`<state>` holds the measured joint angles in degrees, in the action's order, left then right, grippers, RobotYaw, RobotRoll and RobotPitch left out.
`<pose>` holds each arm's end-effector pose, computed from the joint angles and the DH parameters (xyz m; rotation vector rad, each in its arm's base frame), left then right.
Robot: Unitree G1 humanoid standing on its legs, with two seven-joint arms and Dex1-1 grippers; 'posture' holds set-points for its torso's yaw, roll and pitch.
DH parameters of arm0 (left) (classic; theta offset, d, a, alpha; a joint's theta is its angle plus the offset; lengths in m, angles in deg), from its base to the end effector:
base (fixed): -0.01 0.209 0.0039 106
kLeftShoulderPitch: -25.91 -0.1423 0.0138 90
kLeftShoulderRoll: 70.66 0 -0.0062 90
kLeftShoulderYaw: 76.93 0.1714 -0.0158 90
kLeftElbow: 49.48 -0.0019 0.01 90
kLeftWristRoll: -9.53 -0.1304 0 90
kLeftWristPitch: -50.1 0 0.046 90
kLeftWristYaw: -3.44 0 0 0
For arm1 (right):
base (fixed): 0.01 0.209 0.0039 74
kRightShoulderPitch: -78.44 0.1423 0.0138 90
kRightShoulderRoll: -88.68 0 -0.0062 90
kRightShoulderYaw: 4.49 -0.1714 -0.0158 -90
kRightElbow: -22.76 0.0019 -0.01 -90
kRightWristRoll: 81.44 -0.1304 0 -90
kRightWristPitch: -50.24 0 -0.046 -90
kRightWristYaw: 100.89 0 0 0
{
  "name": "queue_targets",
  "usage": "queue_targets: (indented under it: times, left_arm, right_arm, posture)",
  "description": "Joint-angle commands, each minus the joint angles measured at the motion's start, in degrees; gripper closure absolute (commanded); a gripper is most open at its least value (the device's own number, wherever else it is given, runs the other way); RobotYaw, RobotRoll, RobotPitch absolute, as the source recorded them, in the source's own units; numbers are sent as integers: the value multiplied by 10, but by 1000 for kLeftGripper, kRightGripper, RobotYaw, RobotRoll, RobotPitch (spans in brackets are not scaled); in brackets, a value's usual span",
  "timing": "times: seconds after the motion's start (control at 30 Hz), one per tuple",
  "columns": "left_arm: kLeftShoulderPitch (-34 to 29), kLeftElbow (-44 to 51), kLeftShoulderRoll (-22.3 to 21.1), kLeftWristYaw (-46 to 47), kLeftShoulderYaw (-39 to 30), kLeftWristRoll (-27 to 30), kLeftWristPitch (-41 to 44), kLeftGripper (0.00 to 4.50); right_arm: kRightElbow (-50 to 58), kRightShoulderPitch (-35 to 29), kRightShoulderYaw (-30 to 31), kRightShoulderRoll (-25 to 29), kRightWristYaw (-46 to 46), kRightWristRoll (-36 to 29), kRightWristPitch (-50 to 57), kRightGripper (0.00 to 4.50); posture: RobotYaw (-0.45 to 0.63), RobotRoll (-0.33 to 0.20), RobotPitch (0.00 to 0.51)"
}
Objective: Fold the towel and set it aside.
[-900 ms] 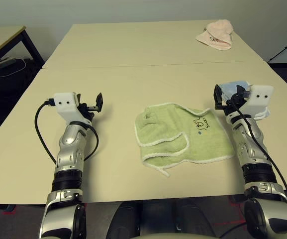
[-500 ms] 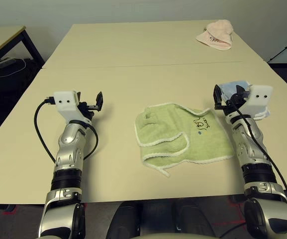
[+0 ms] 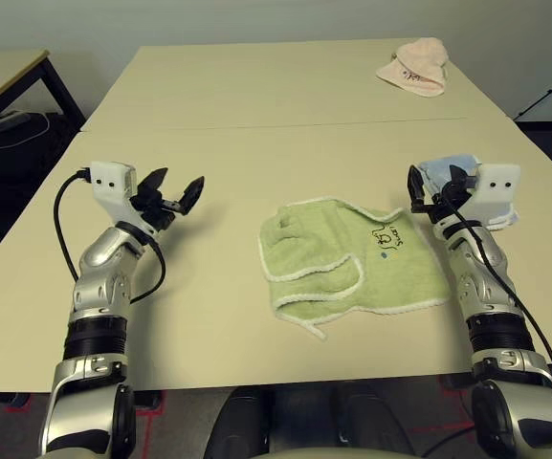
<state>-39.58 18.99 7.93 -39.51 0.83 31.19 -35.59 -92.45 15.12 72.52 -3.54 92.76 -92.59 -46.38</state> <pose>0.2625 0.2681 0.1243 0.0233 -0.0802 -0.5143 0.2736 -0.2182 0.1026 0.0176 -0.1828 0.0583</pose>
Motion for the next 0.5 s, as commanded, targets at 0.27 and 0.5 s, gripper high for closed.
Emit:
queue_targets:
  times: [0.27,0.5]
  left_arm:
    - [-7,13,-21,-144,62,-5,14,0]
    - [-11,39,-21,-194,96,-6,17,0]
  right_arm:
    - [0,-2,46,45,62,26,17,25]
    - [10,8,65,97,145,25,42,25]
  posture:
    - [73,0,94]
    - [72,0,97]
